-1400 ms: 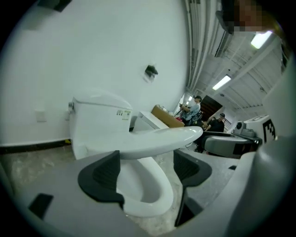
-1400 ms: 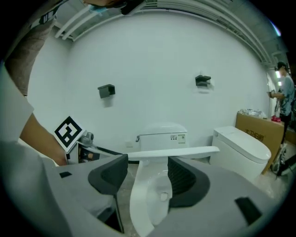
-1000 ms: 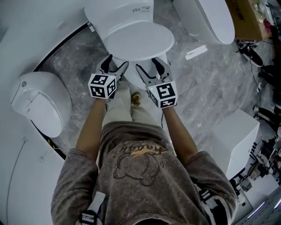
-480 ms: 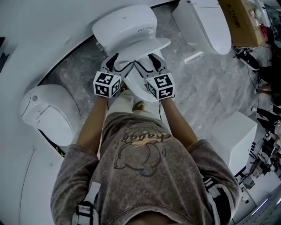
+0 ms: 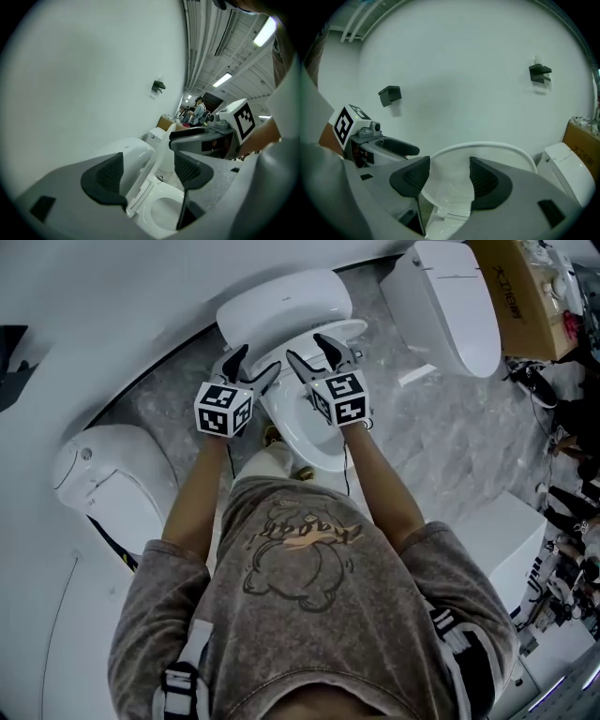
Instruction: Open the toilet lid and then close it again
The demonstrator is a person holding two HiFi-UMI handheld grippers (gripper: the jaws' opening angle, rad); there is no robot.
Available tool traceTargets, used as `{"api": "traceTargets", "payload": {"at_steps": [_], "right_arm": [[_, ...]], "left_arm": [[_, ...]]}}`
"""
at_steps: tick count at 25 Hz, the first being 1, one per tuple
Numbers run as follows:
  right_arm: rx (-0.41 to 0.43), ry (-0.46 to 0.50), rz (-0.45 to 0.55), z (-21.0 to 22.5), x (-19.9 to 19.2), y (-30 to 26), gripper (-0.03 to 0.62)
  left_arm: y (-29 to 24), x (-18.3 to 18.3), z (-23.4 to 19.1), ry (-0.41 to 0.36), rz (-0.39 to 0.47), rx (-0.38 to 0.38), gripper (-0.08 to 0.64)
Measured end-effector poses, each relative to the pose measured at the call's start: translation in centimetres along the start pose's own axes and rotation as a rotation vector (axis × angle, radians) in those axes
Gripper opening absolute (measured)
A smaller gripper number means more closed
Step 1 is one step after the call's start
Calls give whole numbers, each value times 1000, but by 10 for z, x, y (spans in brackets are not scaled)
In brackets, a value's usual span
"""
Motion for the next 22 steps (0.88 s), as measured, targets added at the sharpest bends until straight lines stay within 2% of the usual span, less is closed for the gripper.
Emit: {"api": "traceTargets", "payload": {"at_steps": [6, 13, 22], "right_arm": [[5, 34, -8, 11, 7, -24, 281], [-4, 59, -1, 9, 14, -11, 281], [-32, 72, 35, 33, 30, -6, 281]], "left_arm": [[1, -2, -18, 14, 15, 31, 345], [4, 6, -26, 1, 38, 42, 345], [-8, 19, -21, -33, 54, 15, 345]]}}
Point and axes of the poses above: the fingertips, and each gripper's own axes: y backward along the fingers, z to its right, x out of its top, the point moved 9 cm from there along y, backward along the fingers, and after that the axes turned 8 degrees about z, right-handed, at the moved point
